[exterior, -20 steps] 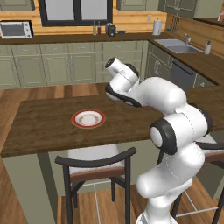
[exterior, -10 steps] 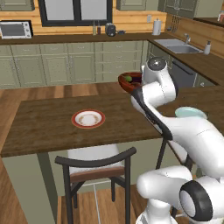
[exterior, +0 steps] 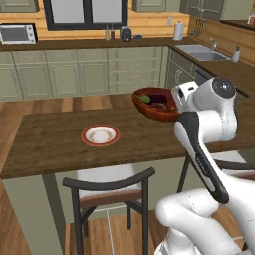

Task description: Pick the chicken drumstick and eggplant from their plates and place them in the bowl. Then put the bowl in the fridge.

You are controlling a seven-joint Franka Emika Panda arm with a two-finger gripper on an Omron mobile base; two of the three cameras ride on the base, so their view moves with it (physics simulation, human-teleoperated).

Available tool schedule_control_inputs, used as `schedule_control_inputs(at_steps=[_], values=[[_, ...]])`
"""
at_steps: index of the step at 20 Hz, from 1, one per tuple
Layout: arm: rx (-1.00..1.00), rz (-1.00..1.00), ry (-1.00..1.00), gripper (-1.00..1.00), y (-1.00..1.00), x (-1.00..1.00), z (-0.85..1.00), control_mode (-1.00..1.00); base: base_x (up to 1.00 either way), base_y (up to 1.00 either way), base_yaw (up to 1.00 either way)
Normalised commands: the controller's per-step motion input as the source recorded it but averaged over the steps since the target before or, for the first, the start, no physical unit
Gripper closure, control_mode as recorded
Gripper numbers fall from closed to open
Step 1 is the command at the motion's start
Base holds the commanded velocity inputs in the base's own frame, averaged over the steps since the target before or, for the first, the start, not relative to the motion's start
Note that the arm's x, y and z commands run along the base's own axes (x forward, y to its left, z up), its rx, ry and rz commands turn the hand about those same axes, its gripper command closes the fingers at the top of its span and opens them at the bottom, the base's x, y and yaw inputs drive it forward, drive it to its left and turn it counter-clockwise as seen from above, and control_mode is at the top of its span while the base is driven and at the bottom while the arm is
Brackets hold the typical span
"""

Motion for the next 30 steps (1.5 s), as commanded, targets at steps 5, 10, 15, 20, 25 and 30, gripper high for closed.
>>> schedule_control_inputs(at_steps=[5,10,15,20,25,30], values=[[-0.01,-0.08,0.02,1.0,0.03,-0.98,0.07,-1.0,0.0,0.0,0.0],[0.0,-0.18,0.02,1.0,-0.05,-0.98,0.0,-1.0,0.0,0.0,0.0],[0.05,0.0,0.03,1.0,-0.09,-0.56,-0.13,-1.0,0.0,0.0,0.0],[0.0,0.02,0.03,1.0,-0.05,-0.05,-0.01,-1.0,0.0,0.0,0.0],[0.0,0.0,0.0,1.0,0.0,0.0,0.0,-1.0,0.0,0.0,0.0],[0.0,0.0,0.0,1.0,0.0,0.0,0.0,1.0,-0.16,0.14,0.0]])
